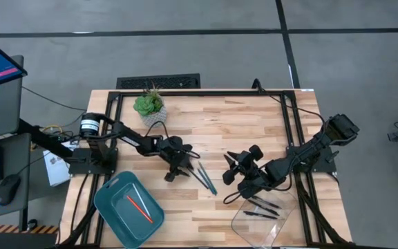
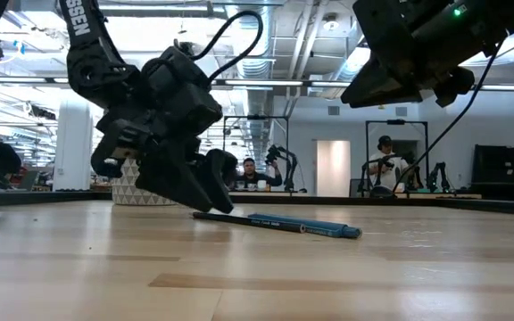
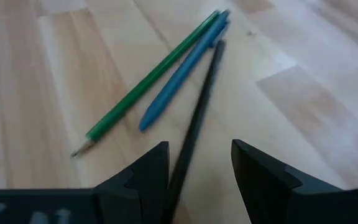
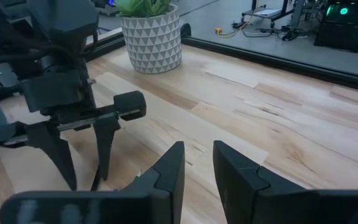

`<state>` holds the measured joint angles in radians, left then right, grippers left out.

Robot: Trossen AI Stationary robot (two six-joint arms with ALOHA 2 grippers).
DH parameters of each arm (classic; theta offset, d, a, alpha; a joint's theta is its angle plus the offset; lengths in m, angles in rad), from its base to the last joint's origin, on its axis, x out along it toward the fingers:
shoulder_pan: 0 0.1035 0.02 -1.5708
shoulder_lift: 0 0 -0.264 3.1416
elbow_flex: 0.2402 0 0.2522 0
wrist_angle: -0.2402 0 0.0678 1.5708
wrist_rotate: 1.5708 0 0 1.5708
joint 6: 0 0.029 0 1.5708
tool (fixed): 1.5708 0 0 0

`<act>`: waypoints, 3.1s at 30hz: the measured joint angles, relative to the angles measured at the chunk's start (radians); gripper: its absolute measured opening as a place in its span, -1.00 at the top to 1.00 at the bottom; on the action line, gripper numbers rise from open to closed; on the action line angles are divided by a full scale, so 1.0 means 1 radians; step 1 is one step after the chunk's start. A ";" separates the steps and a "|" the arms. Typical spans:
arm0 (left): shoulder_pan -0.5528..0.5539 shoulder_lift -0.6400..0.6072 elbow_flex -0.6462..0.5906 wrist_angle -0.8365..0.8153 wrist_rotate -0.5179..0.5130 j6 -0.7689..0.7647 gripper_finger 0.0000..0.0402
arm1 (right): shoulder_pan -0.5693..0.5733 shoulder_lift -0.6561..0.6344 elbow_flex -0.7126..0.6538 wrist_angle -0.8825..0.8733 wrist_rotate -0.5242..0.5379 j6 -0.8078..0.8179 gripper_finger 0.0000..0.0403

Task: Sort pens & pencils
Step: Put the black pencil into the blue bin

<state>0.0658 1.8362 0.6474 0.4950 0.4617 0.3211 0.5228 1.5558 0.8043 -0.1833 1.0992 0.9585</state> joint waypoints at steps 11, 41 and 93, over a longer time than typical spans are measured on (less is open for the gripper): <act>0.000 0.000 0.000 -0.029 -0.031 0.012 0.18 | 0.000 0.000 0.000 0.002 0.000 0.001 0.47; 0.019 0.188 0.037 0.194 0.117 -0.052 0.18 | 0.000 0.000 0.000 0.002 0.000 -0.001 0.47; -0.070 0.192 0.016 0.212 0.075 -0.010 0.66 | 0.001 0.000 0.000 0.002 -0.003 0.000 0.47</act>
<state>-0.0040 2.0285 0.6632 0.7066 0.5362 0.3107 0.5236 1.5555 0.8040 -0.1818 1.0966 0.9588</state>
